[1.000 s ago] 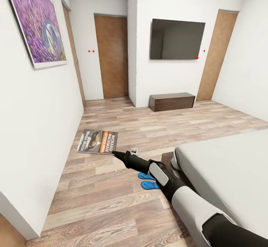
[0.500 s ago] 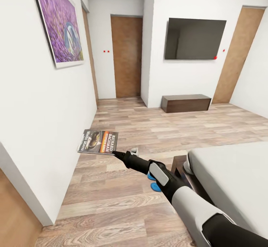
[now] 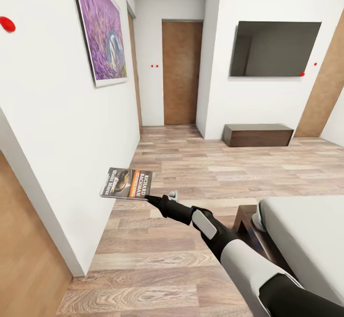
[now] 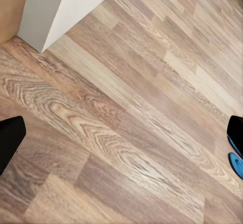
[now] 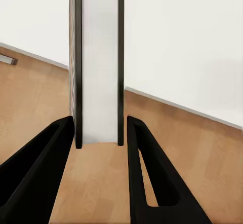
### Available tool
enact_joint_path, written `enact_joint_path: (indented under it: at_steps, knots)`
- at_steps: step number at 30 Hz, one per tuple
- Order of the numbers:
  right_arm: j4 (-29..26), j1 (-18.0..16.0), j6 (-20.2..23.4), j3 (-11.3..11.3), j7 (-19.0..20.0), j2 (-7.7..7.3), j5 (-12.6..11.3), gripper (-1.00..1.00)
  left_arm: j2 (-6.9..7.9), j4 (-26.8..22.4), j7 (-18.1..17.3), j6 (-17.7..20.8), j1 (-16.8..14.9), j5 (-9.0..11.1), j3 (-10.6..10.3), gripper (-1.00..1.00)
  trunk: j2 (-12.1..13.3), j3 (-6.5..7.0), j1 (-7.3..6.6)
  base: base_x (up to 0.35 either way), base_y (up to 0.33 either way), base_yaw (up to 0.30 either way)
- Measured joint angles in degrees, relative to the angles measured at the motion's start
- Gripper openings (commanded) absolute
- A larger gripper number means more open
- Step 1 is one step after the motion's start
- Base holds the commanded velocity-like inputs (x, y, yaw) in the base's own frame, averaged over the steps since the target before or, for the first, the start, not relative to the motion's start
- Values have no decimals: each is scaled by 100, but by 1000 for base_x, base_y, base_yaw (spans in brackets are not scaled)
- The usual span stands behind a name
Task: In the bedroom, move the book from the bed onto either nightstand, and place the two sandals side by side next to the bed.
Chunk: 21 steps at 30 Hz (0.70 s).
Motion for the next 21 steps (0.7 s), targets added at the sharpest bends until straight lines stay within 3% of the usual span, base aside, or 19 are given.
enact_joint_path:
  at_steps: [9, 21]
  knots:
    - [81, 1, 5, -21, -1, 0, -66, -100, 0, 0, 0, 0, 0, 0, -2, 100, 0, 0, 0, 0, 0, 186]
    - [322, 2, 3, -49, -13, 0, -233, -100, 0, 0, 0, 0, 0, -5, -6, 100, 0, 0, 0, 0, 0, 36]
